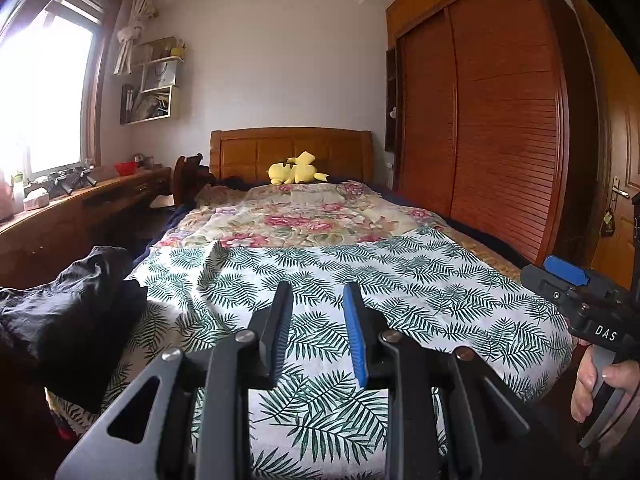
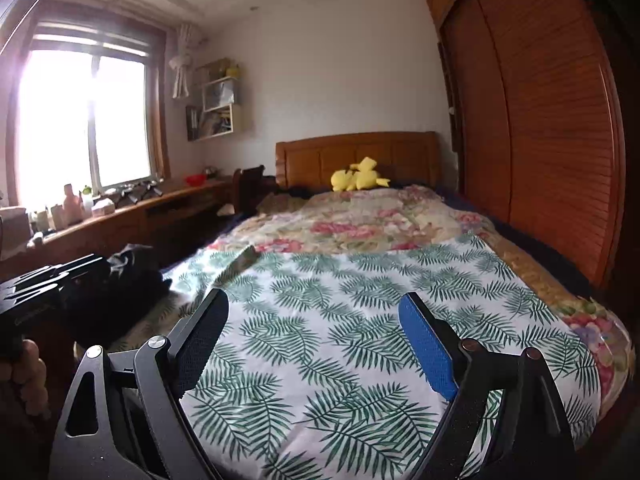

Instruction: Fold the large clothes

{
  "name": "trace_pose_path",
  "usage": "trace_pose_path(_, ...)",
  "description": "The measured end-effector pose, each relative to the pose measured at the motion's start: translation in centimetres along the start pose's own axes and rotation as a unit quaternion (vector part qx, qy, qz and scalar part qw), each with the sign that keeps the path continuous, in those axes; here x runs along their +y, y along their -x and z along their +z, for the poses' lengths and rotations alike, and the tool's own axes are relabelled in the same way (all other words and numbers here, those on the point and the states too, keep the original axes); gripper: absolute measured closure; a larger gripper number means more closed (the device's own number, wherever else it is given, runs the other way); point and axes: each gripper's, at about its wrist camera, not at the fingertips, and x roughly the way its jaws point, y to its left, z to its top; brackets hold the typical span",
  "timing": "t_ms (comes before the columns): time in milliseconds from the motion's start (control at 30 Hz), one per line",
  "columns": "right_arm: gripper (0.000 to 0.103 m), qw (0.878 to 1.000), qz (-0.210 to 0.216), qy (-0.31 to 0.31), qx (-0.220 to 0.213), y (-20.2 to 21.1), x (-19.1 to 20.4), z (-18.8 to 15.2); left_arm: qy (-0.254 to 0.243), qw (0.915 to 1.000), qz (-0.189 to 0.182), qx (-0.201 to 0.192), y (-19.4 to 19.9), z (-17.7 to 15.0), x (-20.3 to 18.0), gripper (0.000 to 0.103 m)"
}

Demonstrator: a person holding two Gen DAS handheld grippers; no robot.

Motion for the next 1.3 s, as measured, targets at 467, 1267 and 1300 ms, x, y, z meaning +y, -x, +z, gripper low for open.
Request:
trace_pose_path(467,0.014,1.000,0.009,0.000,-0.003,-0.1,0.5,-0.1,0.003,0.9999,0.005,0.009,0.0,-0.7,-0.1,0.077)
trace_pose_path(1267,0.014,1.000,0.009,0.000,-0.004,0.1,0.5,-0.2,0.001,0.9999,0.008,0.007,0.1,-1.1,-0.2,0.076)
trace_pose_path(1300,0.014,1.000,0.010,0.001,-0.004,0.1,0.5,-0.3,0.002,0.9999,0.007,0.007,0.2,-1.1,-0.2,0.076)
